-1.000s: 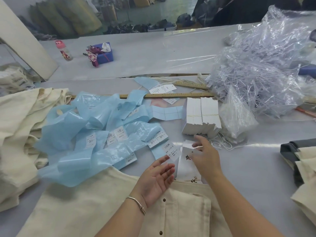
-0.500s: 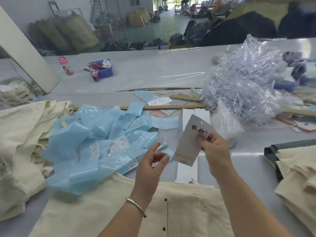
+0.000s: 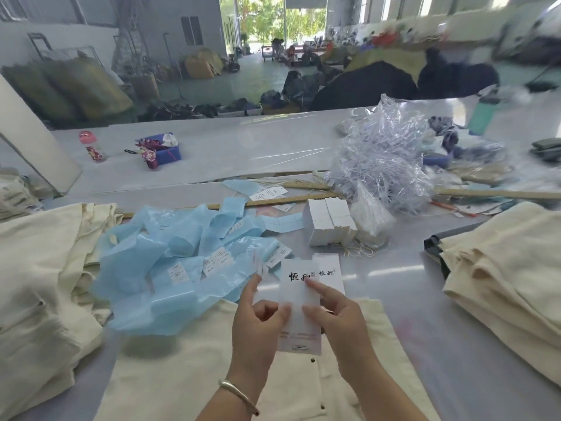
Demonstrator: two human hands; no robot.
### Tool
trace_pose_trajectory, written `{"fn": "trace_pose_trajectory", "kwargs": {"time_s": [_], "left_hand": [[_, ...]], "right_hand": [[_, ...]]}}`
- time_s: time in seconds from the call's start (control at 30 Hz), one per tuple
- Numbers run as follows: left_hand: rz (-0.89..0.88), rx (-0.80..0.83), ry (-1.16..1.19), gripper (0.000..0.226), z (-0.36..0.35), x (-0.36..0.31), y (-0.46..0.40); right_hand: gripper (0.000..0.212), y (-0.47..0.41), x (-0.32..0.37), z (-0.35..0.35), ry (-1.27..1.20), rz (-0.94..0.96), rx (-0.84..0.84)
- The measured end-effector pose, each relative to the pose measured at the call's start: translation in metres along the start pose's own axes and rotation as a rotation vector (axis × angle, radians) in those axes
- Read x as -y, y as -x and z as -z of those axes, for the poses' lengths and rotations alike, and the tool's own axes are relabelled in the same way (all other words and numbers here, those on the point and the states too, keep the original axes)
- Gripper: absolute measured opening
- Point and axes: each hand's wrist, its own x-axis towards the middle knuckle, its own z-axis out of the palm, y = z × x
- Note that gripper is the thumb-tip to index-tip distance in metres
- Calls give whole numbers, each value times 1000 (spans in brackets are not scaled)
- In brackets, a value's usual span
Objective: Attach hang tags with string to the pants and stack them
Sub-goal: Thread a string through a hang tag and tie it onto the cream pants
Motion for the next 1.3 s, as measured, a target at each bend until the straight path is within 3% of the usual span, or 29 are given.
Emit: {"fn": "trace_pose_trajectory", "kwargs": {"time_s": [0.07,0.2,0.37,0.5,0.57,0.8,1.13,1.3], "left_hand": [[7,1,24,65,14,2,14],[-2,-23,34,69,38,2,34],[-236,-59,-116,84,60,-16,50],[-283,156,-105,94,57,-36,57],[-269,196,-50,98,57,-42,57],[-216,262,121,98,62,-50,54],[-185,277,209,84,62,-48,52],[-157,277,221,70,61,-47,52]], "right_hand": [[47,18,-8,-8,-83,-67,55],[59,43,-12,-24,-143,-38,51],[88,64,-11,-43,293,228,-110],[54,80,-9,-63,447,397,-50],[47,87,-6,-68,525,452,-37],[74,103,12,-62,527,520,60],[70,98,17,-57,405,483,77],[49,93,15,-57,338,369,106]]}}
